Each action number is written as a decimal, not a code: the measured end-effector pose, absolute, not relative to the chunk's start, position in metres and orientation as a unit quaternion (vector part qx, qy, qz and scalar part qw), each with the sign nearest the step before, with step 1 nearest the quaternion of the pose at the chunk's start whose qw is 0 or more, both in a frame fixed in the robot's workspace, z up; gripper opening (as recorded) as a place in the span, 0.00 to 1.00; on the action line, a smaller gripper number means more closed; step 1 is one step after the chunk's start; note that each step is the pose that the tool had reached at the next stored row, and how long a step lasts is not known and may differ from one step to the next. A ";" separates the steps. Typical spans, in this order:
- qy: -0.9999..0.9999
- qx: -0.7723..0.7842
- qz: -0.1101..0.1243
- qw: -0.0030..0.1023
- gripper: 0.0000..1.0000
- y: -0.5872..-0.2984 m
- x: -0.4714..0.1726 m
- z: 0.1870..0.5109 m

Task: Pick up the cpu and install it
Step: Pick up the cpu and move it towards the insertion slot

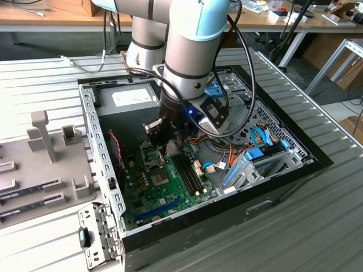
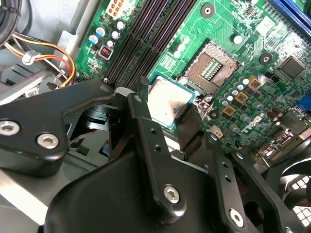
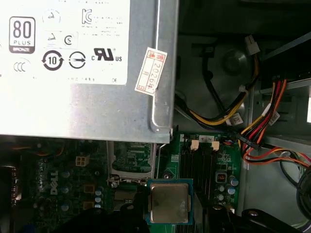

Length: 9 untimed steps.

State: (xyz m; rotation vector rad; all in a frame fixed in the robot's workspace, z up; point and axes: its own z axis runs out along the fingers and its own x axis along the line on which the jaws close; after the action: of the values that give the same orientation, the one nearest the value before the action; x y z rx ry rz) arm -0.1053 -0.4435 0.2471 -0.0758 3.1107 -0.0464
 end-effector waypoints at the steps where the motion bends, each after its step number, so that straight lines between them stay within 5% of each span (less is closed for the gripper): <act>1: 0.999 -0.024 -0.015 0.015 0.47 -0.444 -0.106 0.247; 9: 0.999 -0.024 -0.015 0.015 0.47 -0.454 -0.107 0.247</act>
State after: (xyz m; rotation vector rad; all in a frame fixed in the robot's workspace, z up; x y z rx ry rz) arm -0.1073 -0.4535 0.2471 -0.0756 3.1107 -0.0464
